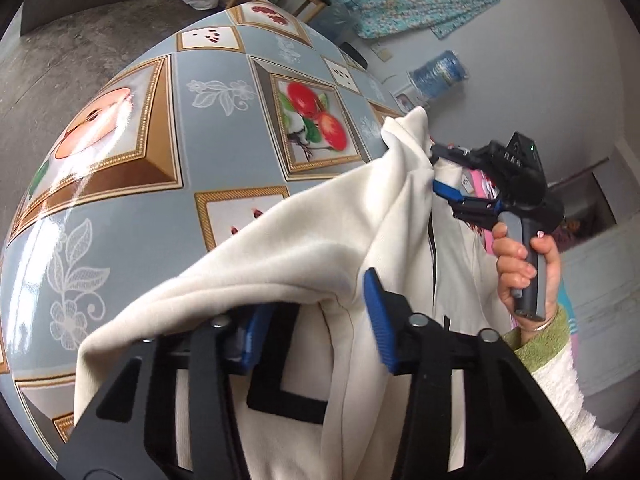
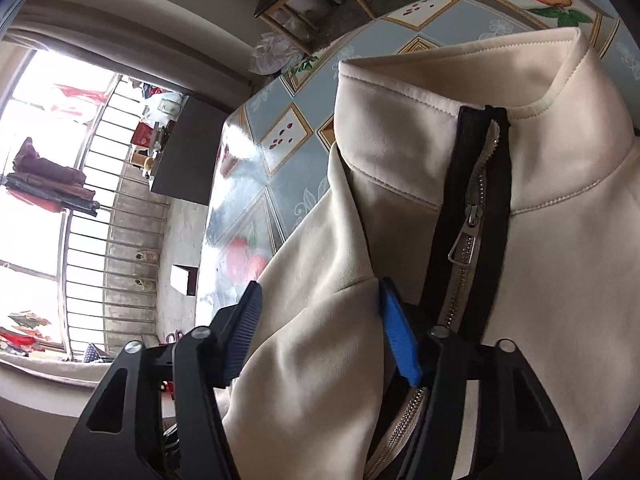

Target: Fold large clothes

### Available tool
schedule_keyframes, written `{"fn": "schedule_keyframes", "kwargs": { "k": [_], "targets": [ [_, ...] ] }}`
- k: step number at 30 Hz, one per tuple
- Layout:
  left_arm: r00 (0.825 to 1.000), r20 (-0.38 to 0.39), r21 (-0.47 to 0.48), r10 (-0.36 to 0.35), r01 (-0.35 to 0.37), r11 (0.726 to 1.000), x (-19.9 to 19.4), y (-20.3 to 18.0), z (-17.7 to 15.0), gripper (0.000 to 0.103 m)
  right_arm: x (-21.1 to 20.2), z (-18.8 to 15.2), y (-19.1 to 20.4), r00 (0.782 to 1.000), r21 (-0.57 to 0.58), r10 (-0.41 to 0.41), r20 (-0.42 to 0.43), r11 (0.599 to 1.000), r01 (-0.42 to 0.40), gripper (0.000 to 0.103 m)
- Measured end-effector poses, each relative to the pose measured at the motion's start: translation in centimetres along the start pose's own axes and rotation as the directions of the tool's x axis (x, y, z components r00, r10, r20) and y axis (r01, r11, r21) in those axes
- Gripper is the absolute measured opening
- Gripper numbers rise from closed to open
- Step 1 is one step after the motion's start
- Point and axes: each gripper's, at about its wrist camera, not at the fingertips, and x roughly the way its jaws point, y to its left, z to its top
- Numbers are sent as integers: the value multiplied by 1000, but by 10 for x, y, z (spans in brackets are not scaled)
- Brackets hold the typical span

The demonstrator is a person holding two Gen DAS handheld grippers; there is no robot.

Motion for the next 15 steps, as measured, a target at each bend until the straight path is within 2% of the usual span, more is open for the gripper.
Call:
{"fn": "schedule_keyframes", "kwargs": {
  "k": [1,2,4,7,10,13,15],
  "targets": [
    [1000,4,-6,2,-2,1000,0,2,2,27,1,-3,3,1000,-15,10,-5,1000,-10,36],
    [1000,10,-8,-11,12,1000,-1,3,4,16,1,-6,6,1000,-33,2,-3,999,-2,30],
    [999,26,-4,-33,33,999,-5,1,6,8,-5,-11,17,1000,-82,-18,14,996,19,9],
    [988,109,5,-109,109,994,-23,-1,12,6,-20,-4,37,999,-137,-2,51,991,9,7],
    [967,194,-51,-164,177,983,-39,12,22,6,-30,14,71,996,-215,32,81,977,-14,6],
    [961,233,-126,-147,179,976,-40,31,29,6,-15,35,109,996,-290,44,82,957,-18,6],
    [958,248,-190,-141,191,963,-35,44,30,6,13,46,129,997,-339,1,76,941,25,6]
  ]
}}
